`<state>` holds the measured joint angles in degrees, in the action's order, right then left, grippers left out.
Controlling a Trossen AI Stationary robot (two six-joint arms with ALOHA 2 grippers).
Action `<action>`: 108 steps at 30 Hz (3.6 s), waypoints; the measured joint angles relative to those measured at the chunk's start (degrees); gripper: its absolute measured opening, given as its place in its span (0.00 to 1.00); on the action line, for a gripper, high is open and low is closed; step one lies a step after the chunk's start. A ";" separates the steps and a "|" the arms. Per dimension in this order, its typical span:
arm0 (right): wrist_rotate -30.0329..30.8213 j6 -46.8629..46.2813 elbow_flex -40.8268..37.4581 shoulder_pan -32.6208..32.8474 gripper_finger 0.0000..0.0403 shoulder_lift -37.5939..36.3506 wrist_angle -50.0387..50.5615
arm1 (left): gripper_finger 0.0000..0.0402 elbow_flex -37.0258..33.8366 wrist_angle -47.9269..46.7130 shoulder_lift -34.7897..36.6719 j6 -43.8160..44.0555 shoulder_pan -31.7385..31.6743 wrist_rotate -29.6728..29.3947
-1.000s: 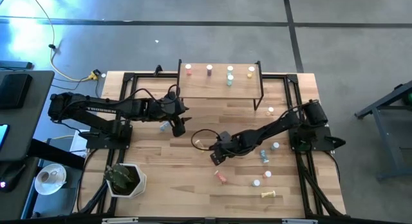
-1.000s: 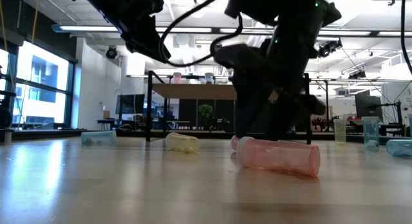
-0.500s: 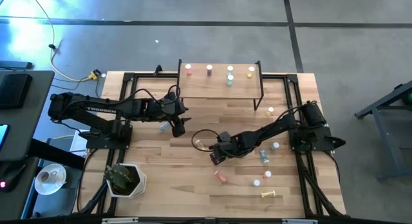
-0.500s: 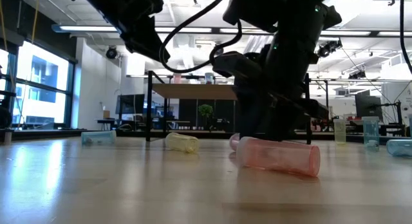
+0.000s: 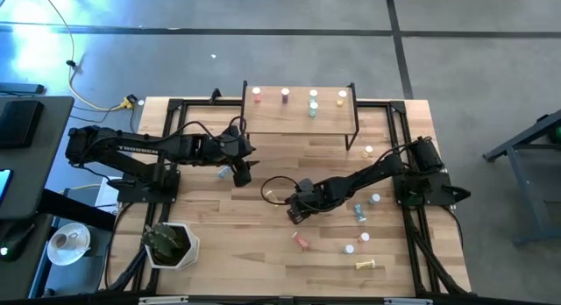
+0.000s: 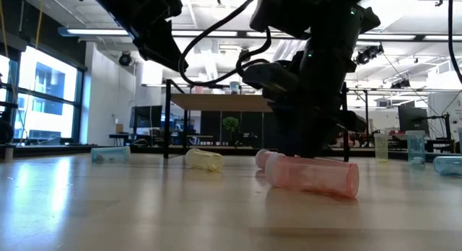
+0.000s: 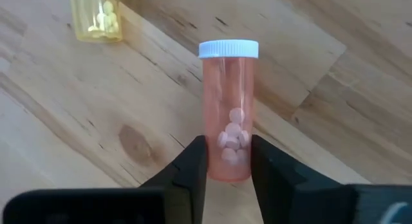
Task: Pick and place medicine bottles onto shelf by color
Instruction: Put the pink pill bottle on the shelf aligned with the other pink pill bottle
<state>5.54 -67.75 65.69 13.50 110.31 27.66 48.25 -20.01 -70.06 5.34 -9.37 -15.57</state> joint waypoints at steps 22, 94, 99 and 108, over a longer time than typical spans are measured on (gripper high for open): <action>5.42 21.22 -0.33 0.09 0.21 -9.38 -2.12 | 0.50 0.00 0.67 0.00 -0.06 0.02 15.50; -14.97 68.20 -0.13 -23.60 0.21 -19.04 -16.62 | 0.50 15.87 -1.09 -10.97 -10.47 -16.41 37.03; -14.97 68.24 -0.13 -23.63 0.21 -19.04 -17.92 | 0.50 15.87 -1.16 -10.97 -10.49 -16.03 37.09; -14.97 68.22 -0.13 -23.62 0.21 -19.04 -19.40 | 0.50 15.87 -1.47 -10.97 -10.08 -15.98 37.07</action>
<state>-9.43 0.47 65.56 -10.12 91.26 8.26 64.12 -21.48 -81.03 -4.73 -25.35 21.50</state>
